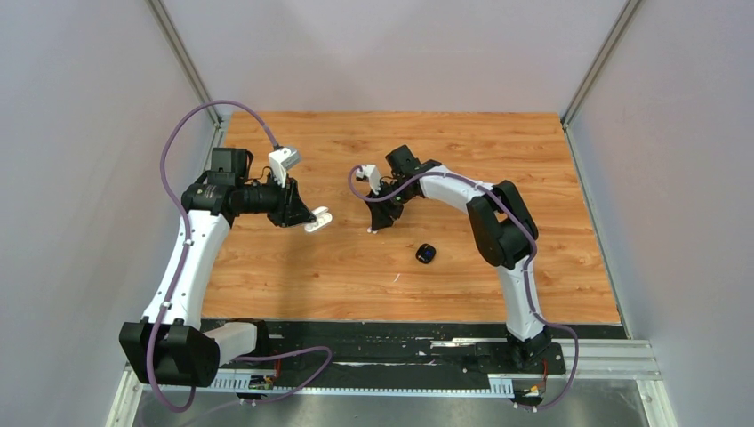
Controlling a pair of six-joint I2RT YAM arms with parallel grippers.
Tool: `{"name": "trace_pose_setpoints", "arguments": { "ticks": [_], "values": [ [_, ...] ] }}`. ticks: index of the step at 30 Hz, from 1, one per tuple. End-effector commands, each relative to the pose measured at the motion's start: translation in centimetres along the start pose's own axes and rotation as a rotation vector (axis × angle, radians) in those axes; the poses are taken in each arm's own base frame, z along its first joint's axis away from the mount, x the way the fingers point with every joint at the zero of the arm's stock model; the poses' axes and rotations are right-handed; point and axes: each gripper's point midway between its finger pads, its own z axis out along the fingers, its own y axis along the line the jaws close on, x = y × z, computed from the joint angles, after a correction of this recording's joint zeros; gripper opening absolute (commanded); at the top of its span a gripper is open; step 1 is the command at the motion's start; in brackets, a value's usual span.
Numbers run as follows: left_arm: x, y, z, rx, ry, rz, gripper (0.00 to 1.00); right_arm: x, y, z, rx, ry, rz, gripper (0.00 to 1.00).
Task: Insert the wireless bluetooth earbuds into the charging case
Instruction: Pick up the earbud from the center of the board.
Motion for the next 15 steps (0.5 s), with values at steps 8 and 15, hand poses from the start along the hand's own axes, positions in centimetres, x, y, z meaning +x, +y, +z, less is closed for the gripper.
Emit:
{"name": "trace_pose_setpoints", "arguments": {
  "ticks": [8,15],
  "values": [
    [-0.5,-0.3,-0.3,0.016,-0.022,0.012,0.00,0.7,-1.0,1.0,0.026,0.033,-0.008,0.39],
    [-0.5,-0.2,-0.2,0.018,-0.024,0.010,0.00,1.5,0.1,1.4,-0.003,0.048,-0.008,0.23]
  ]
}}
